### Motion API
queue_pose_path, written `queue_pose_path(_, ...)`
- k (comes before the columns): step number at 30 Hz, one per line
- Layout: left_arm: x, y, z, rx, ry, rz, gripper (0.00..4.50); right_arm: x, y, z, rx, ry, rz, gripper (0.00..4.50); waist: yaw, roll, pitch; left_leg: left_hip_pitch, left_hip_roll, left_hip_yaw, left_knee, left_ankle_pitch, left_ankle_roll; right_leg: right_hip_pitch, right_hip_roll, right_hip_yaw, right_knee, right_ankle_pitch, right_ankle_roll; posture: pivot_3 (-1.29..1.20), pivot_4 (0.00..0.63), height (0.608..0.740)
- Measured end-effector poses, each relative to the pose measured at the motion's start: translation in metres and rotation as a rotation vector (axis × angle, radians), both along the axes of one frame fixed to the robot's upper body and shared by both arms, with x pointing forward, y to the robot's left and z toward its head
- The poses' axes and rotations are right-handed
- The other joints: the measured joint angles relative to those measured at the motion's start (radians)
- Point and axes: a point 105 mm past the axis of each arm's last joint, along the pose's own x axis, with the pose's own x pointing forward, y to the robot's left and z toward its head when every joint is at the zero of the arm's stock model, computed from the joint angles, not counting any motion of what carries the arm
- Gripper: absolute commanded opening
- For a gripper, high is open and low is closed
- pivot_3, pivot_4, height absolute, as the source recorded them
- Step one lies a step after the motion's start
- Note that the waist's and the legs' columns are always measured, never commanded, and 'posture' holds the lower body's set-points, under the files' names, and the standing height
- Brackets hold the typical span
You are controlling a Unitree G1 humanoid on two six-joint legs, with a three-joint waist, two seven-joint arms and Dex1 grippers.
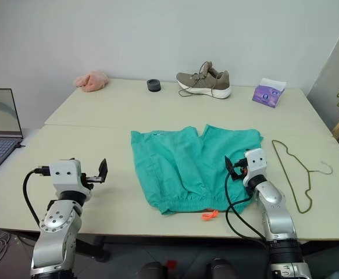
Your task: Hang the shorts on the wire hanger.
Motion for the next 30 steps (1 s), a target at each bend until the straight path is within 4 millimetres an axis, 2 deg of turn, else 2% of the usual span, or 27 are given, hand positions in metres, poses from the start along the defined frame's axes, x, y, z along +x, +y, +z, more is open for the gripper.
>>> queue_pose_path(16,0.002,-0.009,0.009,0.037,-0.066,-0.083,4.50,-0.003,0.001,0.006,-0.014,-0.021,0.023,4.48,-0.001,0.001,0.001,0.000,0.000,0.001,0.000,0.000,0.000,0.000,0.000,0.000,0.000,-0.001,0.001,0.05,0.086,0.740)
queue_pose_path(26,0.001,-0.015,0.016,0.022,-0.116,-0.153,4.50,-0.006,0.013,0.015,-0.034,-0.059,0.093,4.48,-0.005,0.002,0.002,0.000,0.000,0.001,0.000,0.000,0.000,0.000,0.000,0.000,0.000,-0.003,0.004,0.03,0.084,0.740)
queue_pose_path(30,-0.001,-0.025,0.014,-0.042,-0.112,-0.245,4.50,-0.009,0.017,0.020,-0.042,-0.076,0.128,4.48,-0.010,0.004,0.002,0.000,0.000,0.001,0.000,0.000,0.000,0.000,0.000,0.000,0.000,-0.003,0.004,0.01,0.090,0.740)
